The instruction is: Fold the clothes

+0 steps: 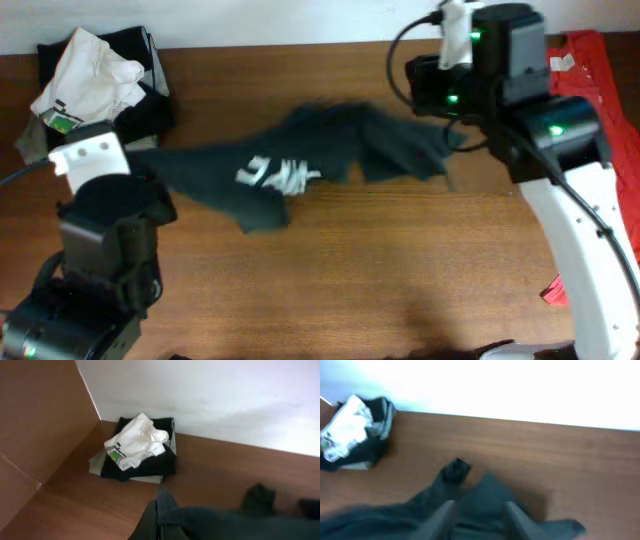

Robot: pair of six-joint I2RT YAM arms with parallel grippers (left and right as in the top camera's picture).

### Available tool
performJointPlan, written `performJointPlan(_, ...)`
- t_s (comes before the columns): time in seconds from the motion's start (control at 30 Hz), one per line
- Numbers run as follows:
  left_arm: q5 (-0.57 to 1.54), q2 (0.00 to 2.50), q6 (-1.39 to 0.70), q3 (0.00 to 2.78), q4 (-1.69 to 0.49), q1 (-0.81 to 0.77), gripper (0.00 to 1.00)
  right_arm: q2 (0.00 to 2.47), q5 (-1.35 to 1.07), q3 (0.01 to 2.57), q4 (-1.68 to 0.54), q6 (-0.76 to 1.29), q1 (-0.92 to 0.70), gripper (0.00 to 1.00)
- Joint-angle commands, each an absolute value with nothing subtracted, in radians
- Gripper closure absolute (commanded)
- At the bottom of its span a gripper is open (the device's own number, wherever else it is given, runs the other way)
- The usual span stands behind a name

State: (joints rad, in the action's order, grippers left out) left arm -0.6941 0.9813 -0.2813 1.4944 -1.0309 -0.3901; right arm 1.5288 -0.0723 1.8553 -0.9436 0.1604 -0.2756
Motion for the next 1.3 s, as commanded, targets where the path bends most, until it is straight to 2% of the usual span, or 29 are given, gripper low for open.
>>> performJointPlan(0.0, -0.638, 1.070, -0.299, 1.521, -1.035, -0.383, 1.00, 1.573, -0.094, 1.851, -0.990, 0.163, -0.279, 0.46)
performJointPlan(0.1, -0.616, 1.160, -0.315, 1.521, -1.059, -0.383, 1.00, 1.627, -0.093, 1.851, -1.035, 0.180, -0.279, 0.24)
performJointPlan(0.13, -0.617, 1.206, -0.329, 1.521, -1.081, -0.383, 1.00, 1.655, -0.093, 1.851, -1.062, 0.213, -0.273, 0.11)
performJointPlan(0.23, -0.617, 1.315, -0.329, 1.521, -1.124, -0.381, 1.00, 1.721, -0.094, 1.851, -1.133, 0.276, -0.231, 0.05)
performJointPlan(0.53, -0.616, 1.504, -0.355, 1.521, -1.173, -0.381, 1.00, 1.807, -0.087, 1.850, -1.337, 0.324, -0.006, 0.05)
performJointPlan(0.63, -0.616, 1.515, -0.355, 1.521, -1.176, -0.381, 1.00, 1.807, -0.086, 1.843, -1.444, 0.324, 0.066, 0.14)
performJointPlan(0.77, -0.616, 1.515, -0.355, 1.521, -1.176, -0.381, 1.00, 1.806, -0.086, 1.793, -1.486, 0.324, 0.076, 0.15)
performJointPlan(0.97, -0.616, 1.515, -0.355, 1.521, -1.176, -0.381, 0.99, 1.806, -0.190, 1.420, -1.260, 0.323, 0.041, 0.16)
performJointPlan(1.07, -0.616, 1.516, -0.355, 1.521, -1.176, -0.381, 0.99, 1.806, -0.240, 1.303, -1.131, 0.323, 0.039, 0.24)
performJointPlan(1.17, -0.616, 1.516, -0.355, 1.521, -1.176, -0.381, 1.00, 1.806, -0.259, 1.238, -1.026, 0.308, 0.039, 0.37)
performJointPlan(1.27, -0.616, 1.517, -0.355, 1.521, -1.174, -0.381, 0.99, 1.806, -0.259, 1.183, -0.942, 0.308, 0.038, 0.38)
